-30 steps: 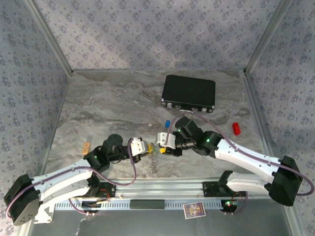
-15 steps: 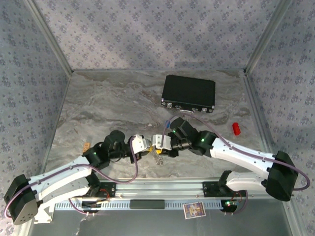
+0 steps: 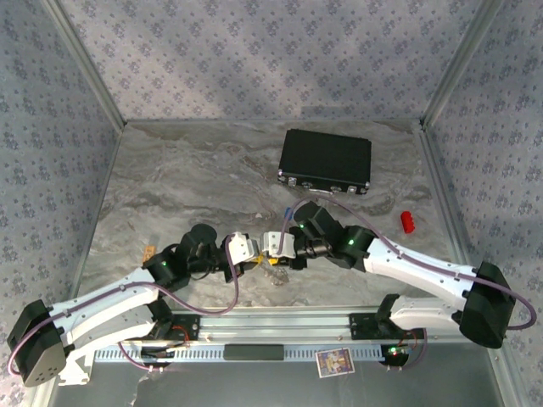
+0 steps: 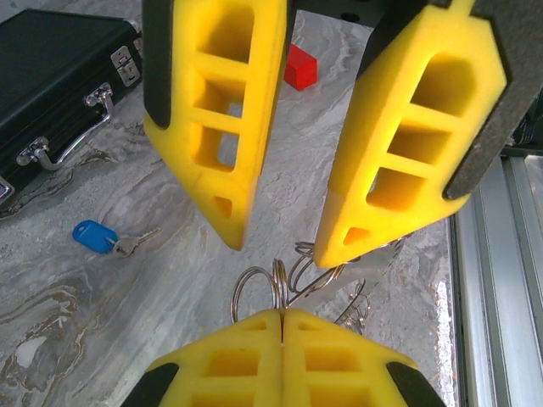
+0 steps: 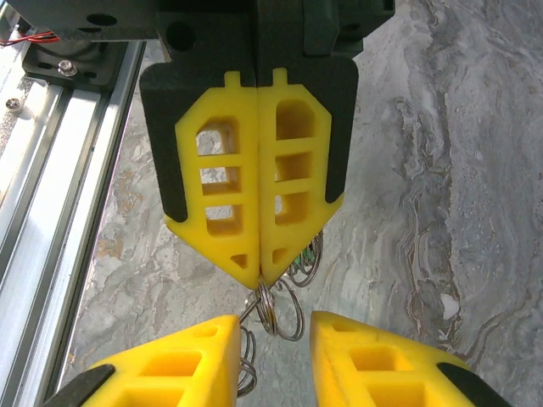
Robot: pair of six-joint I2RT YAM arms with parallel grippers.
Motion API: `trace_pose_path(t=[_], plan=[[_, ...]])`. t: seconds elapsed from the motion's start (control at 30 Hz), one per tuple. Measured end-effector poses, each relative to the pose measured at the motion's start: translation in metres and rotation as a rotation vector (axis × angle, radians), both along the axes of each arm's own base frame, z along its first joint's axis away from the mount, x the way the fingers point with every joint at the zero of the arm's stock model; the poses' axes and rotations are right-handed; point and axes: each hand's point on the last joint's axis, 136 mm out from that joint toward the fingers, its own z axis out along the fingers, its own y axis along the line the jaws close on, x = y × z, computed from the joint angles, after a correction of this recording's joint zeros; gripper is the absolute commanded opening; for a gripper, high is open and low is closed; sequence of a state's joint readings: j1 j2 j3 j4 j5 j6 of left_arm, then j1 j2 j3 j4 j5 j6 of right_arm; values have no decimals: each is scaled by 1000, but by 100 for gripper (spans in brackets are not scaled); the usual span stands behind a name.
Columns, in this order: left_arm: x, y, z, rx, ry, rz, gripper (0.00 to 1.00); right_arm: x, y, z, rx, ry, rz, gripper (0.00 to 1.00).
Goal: Put the keys on the keyring
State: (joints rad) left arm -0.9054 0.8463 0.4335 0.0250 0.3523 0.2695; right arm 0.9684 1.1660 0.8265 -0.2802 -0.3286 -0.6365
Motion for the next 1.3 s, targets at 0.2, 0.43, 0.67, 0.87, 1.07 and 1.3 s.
trace_pose_path(t=[0.2,0.43,0.67,0.87,1.07,1.3], plan=[[0,0,1,-2,1,-3,0,-3,3,-8,-15,15,27,18],[-3,-1,0,-2,7,-13,0,-5,7,-8,-4,22,48,2],[1,0,4,-36,13,25,29,-4,7,-8,8,42,58,0],[10,20,1,-191,-16,130,36,-2,5,-12,36,79,54,0],[4,28,-23,-227,2,145,35,-1,4,-11,62,115,53,0],[6,24,-2,-305,-54,134,34,-6,6,-8,80,145,67,0]])
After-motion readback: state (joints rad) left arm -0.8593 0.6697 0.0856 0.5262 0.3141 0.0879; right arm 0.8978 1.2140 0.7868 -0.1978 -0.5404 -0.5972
